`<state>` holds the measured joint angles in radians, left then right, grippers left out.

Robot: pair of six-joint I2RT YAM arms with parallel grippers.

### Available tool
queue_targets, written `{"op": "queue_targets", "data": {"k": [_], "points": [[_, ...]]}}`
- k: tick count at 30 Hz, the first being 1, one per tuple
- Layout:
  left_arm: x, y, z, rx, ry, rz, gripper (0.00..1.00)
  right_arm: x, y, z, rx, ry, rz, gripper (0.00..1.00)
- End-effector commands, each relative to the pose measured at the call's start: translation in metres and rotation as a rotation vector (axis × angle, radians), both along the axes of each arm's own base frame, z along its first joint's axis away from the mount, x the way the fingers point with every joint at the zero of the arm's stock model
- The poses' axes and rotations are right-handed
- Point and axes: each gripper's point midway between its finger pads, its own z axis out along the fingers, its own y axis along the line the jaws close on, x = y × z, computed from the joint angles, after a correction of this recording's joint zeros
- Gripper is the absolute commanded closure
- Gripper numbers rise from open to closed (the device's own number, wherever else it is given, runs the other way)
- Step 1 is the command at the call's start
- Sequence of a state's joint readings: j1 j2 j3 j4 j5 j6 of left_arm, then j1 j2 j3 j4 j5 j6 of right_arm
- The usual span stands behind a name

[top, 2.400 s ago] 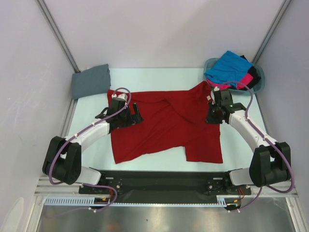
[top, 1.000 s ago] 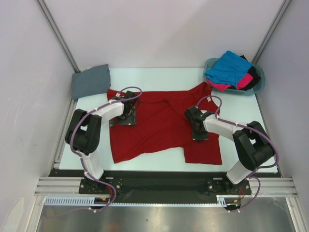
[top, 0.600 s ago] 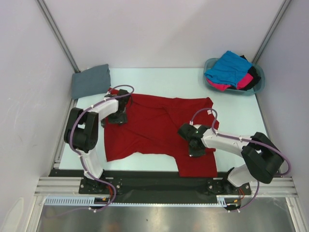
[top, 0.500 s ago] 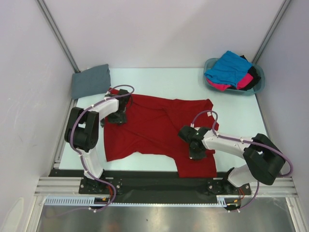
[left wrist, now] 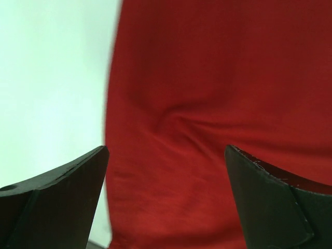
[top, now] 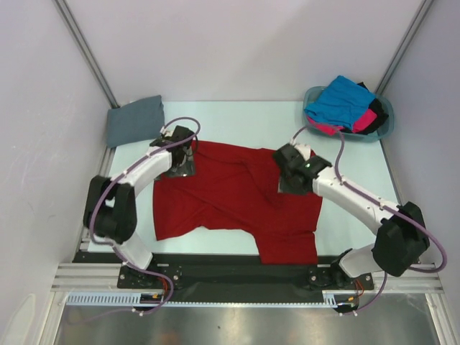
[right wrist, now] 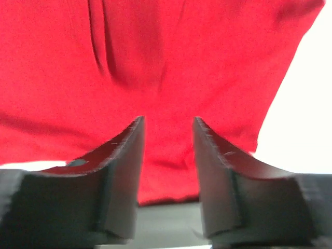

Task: Fold and stack the t-shirts
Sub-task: Flatten the tshirt out

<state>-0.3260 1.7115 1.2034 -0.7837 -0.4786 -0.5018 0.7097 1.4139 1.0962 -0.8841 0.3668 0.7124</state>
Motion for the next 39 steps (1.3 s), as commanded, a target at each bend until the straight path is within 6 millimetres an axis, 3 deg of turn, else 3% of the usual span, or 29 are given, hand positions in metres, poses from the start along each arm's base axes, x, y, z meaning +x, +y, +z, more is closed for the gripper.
{"op": "queue_targets", "data": {"k": [1,2,5,7,12,15,18,23,29,39], "points": [[0.021,-0.049,0.044,-0.239,-0.177,-0.137,0.0,0.056,-0.016,0.01,0.009,-0.086,-0.011,0.56],[0.02,-0.061,0.05,-0.299,-0.185,-0.178,0.0,0.064,-0.021,0.009,0.025,-0.079,-0.029,0.58],[0.009,-0.076,0.055,-0.346,-0.165,-0.24,0.0,0.067,0.0,0.003,0.104,-0.037,0.062,0.6],[-0.007,-0.071,0.052,-0.31,-0.134,-0.233,0.0,0.05,0.016,-0.006,0.16,0.048,0.133,0.68],[-0.06,-0.077,0.032,-0.368,-0.08,-0.214,0.0,-0.001,0.033,-0.021,0.123,0.117,0.225,0.68],[-0.089,-0.08,0.021,-0.392,-0.033,-0.186,0.0,-0.009,0.031,-0.018,0.117,0.111,0.223,0.68],[-0.104,-0.079,0.018,-0.414,-0.037,-0.157,0.0,-0.006,0.025,-0.011,0.097,0.082,0.214,0.68],[-0.108,-0.083,0.013,-0.462,-0.068,-0.138,0.0,0.001,0.027,0.003,0.109,0.027,0.237,0.67],[-0.119,-0.099,-0.009,-0.552,-0.019,-0.113,0.0,0.003,0.028,0.012,0.117,-0.003,0.273,0.66],[-0.12,-0.083,-0.052,-0.383,0.029,-0.025,0.0,0.001,0.026,0.008,0.15,-0.006,0.297,0.66]]}}
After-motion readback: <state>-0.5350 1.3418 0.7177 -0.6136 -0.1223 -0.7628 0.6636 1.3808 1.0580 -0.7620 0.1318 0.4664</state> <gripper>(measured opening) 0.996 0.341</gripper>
